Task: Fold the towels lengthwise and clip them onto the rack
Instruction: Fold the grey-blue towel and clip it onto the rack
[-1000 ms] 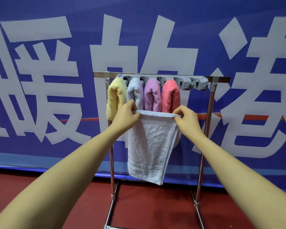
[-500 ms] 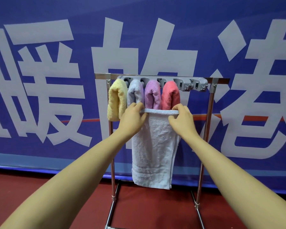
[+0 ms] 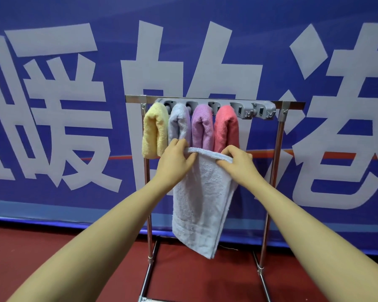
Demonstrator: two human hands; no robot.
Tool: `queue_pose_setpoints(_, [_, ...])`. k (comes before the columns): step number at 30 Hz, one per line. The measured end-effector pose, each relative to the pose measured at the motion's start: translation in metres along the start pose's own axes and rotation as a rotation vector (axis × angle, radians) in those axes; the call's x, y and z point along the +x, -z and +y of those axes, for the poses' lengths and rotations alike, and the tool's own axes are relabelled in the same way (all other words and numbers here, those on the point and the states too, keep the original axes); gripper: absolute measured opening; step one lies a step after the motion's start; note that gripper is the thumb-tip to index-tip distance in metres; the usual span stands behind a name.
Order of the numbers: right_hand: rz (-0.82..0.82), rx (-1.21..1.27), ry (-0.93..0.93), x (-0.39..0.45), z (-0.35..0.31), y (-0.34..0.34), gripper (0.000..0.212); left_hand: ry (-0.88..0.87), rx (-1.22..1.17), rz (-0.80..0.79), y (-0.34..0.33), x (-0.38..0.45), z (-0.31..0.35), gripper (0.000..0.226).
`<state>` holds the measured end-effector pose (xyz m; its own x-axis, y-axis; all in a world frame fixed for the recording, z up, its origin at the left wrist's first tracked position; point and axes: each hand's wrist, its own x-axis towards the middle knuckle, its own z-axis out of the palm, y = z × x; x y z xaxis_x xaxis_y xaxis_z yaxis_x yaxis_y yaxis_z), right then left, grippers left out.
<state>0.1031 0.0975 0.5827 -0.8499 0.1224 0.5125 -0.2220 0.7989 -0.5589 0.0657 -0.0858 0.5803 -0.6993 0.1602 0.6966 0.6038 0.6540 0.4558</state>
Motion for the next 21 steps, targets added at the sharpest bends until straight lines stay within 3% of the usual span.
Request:
queue_pose_setpoints(4, [-0.166, 0.069, 0.03, 0.0, 0.001, -0.002, 0.009, 0.0, 0.002, -0.012, -0.002, 0.0, -0.007, 0.023])
queue_pose_setpoints(9, [-0.274, 0.412, 0.056, -0.003, -0.008, -0.002, 0.012, -0.034, -0.053, -0.056, -0.004, 0.009, -0.012, 0.022])
queue_pose_setpoints(13, [-0.211, 0.48, 0.108, -0.001, -0.011, -0.006, 0.016, -0.091, -0.118, -0.074, -0.007, 0.016, -0.002, 0.02])
queue_pose_setpoints(16, [-0.139, 0.463, 0.097, 0.001, -0.007, -0.011, 0.018, -0.015, -0.131, -0.016, -0.007, 0.019, 0.005, 0.022])
queue_pose_setpoints(18, [-0.102, 0.451, 0.082, 0.0, -0.005, -0.013, 0.022, -0.023, -0.135, -0.075, -0.009, 0.016, 0.008, 0.009])
queue_pose_setpoints(21, [-0.079, 0.492, 0.043, -0.001, -0.003, -0.014, 0.025, -0.038, -0.237, -0.23, -0.012, 0.006, 0.013, 0.02])
